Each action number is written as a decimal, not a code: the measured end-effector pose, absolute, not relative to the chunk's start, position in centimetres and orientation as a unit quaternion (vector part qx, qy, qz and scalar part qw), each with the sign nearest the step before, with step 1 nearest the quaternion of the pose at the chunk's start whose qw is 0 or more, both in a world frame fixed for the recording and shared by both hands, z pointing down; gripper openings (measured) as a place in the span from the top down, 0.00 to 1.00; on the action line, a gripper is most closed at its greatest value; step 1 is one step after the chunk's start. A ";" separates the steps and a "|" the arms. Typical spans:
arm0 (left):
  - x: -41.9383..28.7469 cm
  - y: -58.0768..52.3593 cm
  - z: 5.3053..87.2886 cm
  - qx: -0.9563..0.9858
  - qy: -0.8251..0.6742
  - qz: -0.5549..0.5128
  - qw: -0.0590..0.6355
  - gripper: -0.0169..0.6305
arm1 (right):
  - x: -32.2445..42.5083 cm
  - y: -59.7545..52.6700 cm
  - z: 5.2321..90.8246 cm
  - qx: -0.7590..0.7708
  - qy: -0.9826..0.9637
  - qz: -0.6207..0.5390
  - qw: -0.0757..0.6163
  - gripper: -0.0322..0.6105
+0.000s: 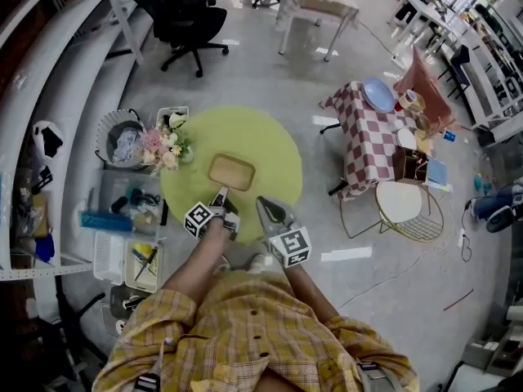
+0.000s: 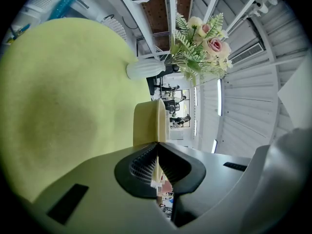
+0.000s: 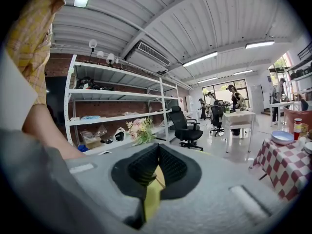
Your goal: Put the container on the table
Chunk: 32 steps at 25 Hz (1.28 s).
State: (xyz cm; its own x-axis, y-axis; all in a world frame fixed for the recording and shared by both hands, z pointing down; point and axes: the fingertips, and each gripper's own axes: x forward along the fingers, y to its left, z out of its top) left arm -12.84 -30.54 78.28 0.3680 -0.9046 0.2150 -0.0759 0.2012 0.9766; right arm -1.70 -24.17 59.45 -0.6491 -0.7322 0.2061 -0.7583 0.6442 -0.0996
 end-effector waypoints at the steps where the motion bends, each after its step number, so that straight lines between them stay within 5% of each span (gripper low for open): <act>1: -12.8 -30.6 78.4 0.538 -0.456 -0.329 0.628 0.95 | -1.6 -24.2 59.4 0.412 -0.904 0.089 0.074 0.95; 32: -12.1 -31.1 82.3 0.521 -0.453 -0.311 0.653 0.95 | -1.4 -24.0 59.8 0.398 -0.909 0.081 0.093 0.95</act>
State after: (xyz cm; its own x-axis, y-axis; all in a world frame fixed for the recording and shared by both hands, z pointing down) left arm -12.12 -31.11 82.33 0.3960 -0.8785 0.2672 -0.0653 0.2633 0.9625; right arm -1.38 -23.95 59.80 -0.6656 -0.7089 0.2335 -0.7389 0.6699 -0.0722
